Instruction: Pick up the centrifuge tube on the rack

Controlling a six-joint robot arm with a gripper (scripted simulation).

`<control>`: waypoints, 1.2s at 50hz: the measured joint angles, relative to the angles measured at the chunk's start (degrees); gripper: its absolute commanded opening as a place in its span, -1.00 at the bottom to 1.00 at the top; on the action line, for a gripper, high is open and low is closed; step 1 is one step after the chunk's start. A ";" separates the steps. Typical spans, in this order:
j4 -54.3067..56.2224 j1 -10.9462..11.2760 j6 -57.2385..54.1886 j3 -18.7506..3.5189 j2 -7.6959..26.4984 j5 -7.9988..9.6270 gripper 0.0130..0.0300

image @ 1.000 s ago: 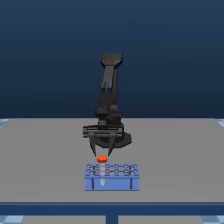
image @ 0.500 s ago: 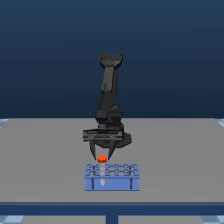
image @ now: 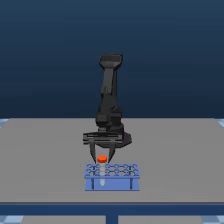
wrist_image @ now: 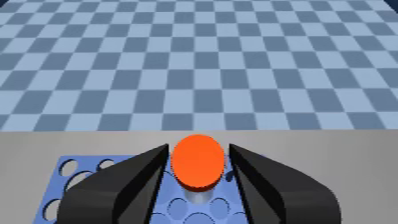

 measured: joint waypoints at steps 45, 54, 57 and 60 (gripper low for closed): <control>-0.65 -0.02 0.27 -0.09 -0.26 -0.09 -1.00; -2.85 -0.02 2.33 -0.47 -1.04 0.68 -1.00; -3.88 -0.02 3.32 -0.63 -1.37 1.02 -1.00; -5.08 -0.02 4.52 -0.82 -1.72 1.41 -1.00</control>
